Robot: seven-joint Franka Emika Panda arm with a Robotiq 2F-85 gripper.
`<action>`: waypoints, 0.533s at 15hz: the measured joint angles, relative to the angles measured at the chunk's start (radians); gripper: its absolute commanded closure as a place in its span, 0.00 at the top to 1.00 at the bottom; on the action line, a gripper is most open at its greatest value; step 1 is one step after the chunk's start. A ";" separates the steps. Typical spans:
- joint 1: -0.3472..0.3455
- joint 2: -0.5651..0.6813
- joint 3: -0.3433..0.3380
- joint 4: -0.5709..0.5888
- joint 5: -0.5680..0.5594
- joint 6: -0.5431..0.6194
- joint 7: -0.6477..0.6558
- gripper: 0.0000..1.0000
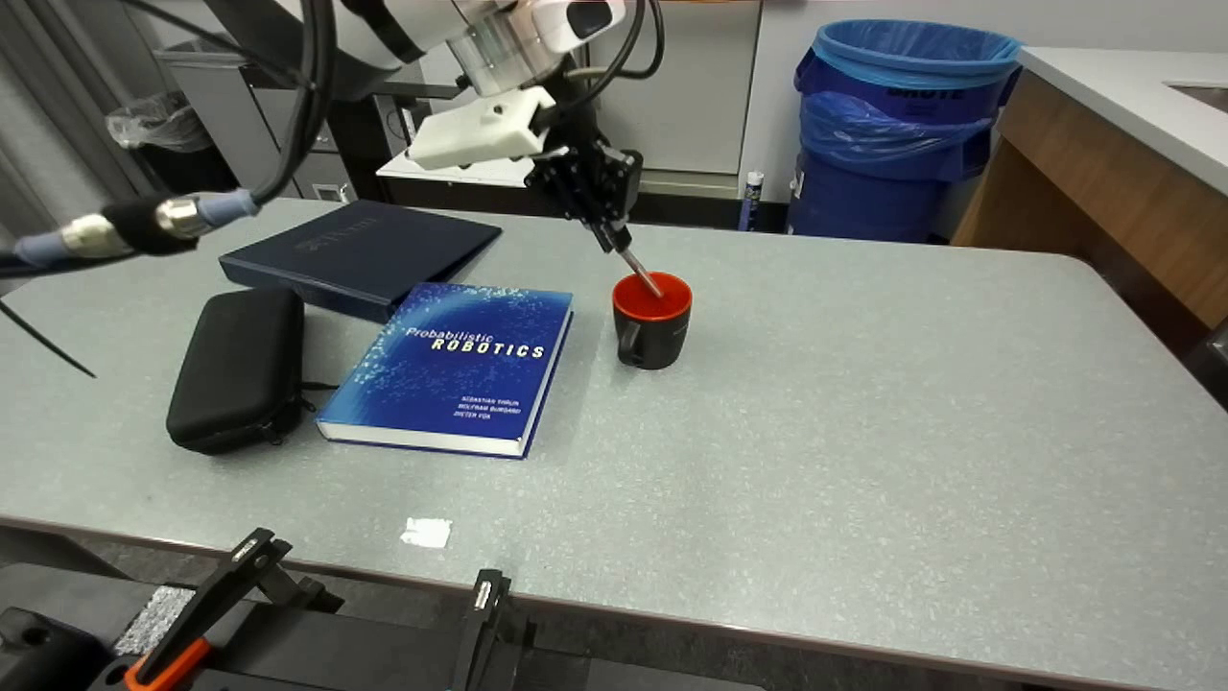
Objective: Remove the pen from the mug and put it on the table
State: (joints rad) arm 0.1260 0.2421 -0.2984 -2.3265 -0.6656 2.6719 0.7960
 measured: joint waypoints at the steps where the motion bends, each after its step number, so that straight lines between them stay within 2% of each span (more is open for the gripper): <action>1: -0.003 -0.041 0.000 -0.024 -0.026 0.007 0.000 0.03; 5: -0.028 -0.164 0.009 -0.108 -0.107 0.123 0.003 0.03; 8: -0.028 -0.159 0.007 -0.113 -0.112 0.245 0.019 0.03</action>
State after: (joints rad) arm 0.0982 0.0828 -0.2912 -2.4391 -0.7780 2.9173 0.8152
